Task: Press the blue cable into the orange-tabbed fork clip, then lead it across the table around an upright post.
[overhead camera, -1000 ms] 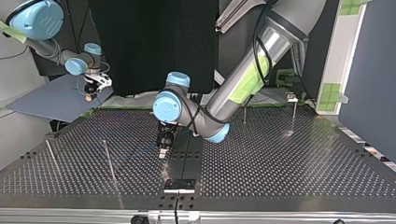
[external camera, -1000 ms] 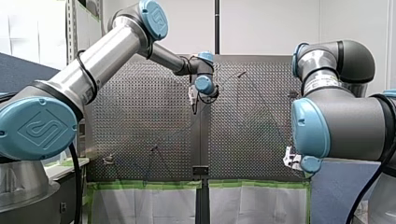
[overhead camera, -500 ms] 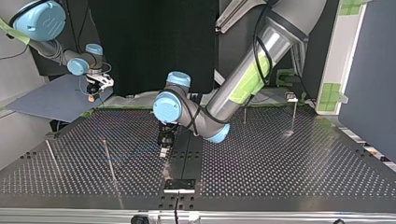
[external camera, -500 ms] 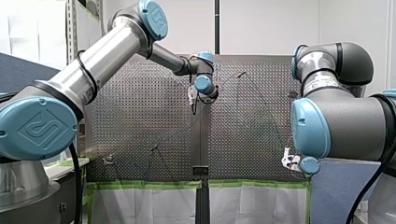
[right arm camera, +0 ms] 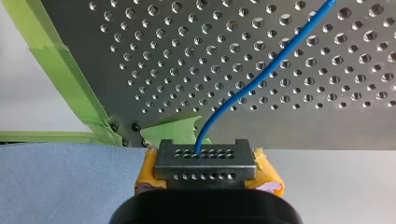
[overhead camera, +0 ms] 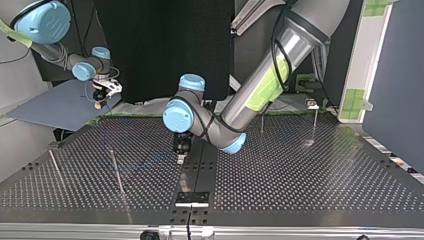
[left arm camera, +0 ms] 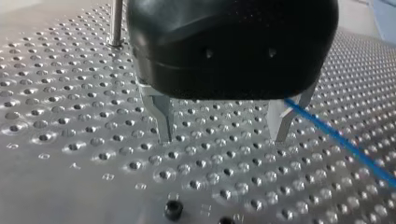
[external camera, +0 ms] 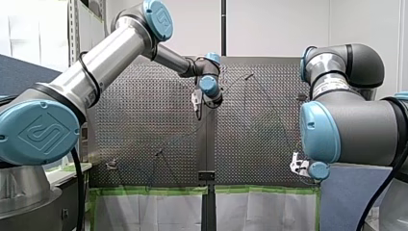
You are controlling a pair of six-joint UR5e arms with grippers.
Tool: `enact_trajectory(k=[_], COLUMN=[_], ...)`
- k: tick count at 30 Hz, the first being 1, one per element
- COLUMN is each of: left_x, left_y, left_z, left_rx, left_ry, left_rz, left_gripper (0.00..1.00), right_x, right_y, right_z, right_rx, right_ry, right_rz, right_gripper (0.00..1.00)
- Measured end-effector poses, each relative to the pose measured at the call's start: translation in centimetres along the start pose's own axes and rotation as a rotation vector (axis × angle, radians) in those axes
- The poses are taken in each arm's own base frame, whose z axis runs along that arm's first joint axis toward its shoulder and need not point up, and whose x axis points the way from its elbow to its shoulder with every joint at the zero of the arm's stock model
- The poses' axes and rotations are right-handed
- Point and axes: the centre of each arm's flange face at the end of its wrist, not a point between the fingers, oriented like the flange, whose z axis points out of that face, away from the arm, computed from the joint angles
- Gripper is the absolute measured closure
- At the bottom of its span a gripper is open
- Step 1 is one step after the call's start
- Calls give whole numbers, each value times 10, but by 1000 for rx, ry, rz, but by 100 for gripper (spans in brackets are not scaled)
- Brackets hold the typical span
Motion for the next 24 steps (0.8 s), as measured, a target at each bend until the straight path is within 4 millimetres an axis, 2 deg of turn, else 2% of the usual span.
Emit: enact_trajectory(k=[12,19,24], left_x=[0,-12,-14], left_y=[-10,-9,-13], left_z=[-5,-8,-11], left_rx=[90,89,90], left_ry=[47,37,38], left_rz=[-96,-164,-202], left_gripper=[0,0,0], right_x=[-1,-1,-1], right_y=[0,0,0], right_z=[-1,-1,-1], right_rx=[-4,-4,-4], right_ry=[-6,-9,-10], right_rz=[-2,-2,-2], right_gripper=[100,100,100])
